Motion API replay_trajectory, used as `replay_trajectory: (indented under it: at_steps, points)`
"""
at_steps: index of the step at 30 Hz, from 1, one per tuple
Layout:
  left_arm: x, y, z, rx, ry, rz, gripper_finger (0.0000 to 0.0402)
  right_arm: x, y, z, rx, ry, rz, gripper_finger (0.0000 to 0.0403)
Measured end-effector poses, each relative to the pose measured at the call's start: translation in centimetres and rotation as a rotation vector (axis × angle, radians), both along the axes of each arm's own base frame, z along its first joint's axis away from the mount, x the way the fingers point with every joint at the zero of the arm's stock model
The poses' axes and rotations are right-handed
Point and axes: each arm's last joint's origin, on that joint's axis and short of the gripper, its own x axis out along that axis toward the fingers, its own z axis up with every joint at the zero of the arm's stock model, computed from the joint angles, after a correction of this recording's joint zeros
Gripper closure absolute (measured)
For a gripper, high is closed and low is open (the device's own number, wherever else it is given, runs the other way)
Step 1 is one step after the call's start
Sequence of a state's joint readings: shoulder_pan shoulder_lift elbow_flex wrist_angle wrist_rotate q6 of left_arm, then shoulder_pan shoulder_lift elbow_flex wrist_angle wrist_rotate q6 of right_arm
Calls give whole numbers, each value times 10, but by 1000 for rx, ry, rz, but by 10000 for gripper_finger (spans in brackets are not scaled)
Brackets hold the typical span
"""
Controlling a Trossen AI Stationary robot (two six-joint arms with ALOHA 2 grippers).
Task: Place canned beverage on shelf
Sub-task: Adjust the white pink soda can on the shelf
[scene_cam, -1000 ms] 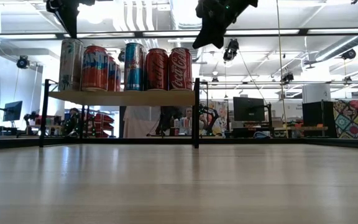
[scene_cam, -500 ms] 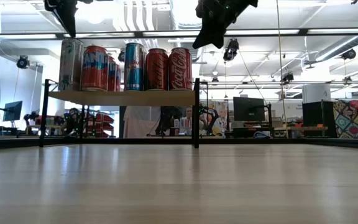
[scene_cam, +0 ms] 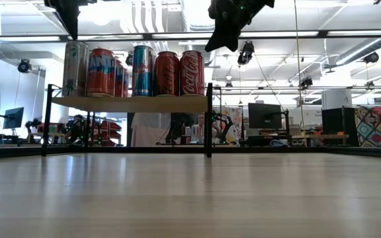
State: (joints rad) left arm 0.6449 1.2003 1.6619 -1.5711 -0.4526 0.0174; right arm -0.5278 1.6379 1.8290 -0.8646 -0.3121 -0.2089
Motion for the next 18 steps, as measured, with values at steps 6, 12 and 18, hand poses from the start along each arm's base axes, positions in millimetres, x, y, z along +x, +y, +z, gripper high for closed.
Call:
replay_trajectory:
  at_steps: [6,12,18]
  points:
    - [3,1,-2,-40,-14,-27,402,0,0,0,0,0,0,394]
    - [6,2,-3,-65,-24,-43,402,0,0,0,0,0,0,394]
    - [7,1,-3,-97,-49,-62,402,0,0,0,0,0,0,394]
